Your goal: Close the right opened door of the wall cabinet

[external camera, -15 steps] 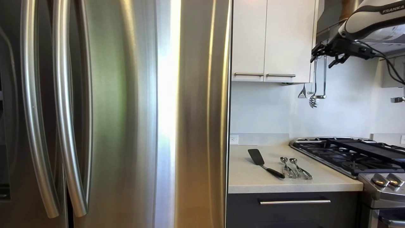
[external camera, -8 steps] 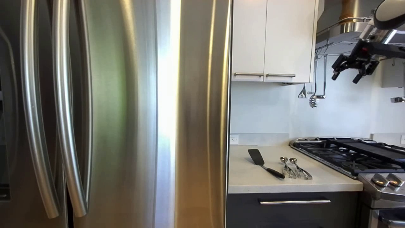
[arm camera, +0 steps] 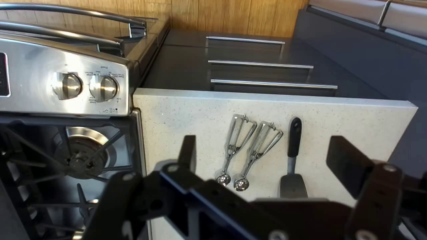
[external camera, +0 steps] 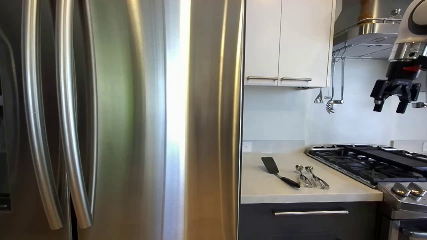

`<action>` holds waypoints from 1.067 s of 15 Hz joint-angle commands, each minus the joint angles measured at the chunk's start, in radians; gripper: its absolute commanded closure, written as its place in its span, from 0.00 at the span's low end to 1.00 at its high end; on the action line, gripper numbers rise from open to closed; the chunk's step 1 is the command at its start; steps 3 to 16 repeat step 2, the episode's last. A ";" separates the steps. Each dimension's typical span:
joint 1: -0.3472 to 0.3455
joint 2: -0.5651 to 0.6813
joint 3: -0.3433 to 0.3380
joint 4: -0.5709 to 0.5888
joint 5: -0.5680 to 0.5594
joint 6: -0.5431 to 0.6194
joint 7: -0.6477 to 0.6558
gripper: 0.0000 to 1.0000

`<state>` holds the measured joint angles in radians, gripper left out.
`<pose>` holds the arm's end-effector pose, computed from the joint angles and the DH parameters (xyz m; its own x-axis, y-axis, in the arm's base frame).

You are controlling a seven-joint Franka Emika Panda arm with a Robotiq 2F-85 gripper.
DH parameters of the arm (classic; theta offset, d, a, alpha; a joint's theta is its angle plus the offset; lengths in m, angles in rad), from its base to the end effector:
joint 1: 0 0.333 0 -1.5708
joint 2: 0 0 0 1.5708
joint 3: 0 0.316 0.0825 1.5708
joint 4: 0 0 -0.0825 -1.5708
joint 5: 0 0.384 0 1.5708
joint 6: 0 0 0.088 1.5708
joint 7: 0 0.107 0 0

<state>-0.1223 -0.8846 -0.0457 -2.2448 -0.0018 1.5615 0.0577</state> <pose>0.2689 -0.0533 0.6704 0.9573 -0.2114 0.1970 -0.2065 -0.9774 -0.0450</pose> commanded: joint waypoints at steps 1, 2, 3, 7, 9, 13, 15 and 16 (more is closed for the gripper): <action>0.011 -0.007 -0.002 -0.005 -0.005 -0.002 0.005 0.00; 0.011 -0.010 -0.002 -0.009 -0.005 -0.002 0.004 0.00; 0.011 -0.010 -0.002 -0.009 -0.005 -0.002 0.004 0.00; 0.011 -0.010 -0.002 -0.009 -0.005 -0.002 0.004 0.00; 0.011 -0.010 -0.002 -0.009 -0.005 -0.002 0.004 0.00; 0.011 -0.010 -0.002 -0.009 -0.005 -0.002 0.004 0.00; 0.011 -0.010 -0.002 -0.009 -0.005 -0.002 0.004 0.00; 0.011 -0.010 -0.002 -0.009 -0.005 -0.002 0.004 0.00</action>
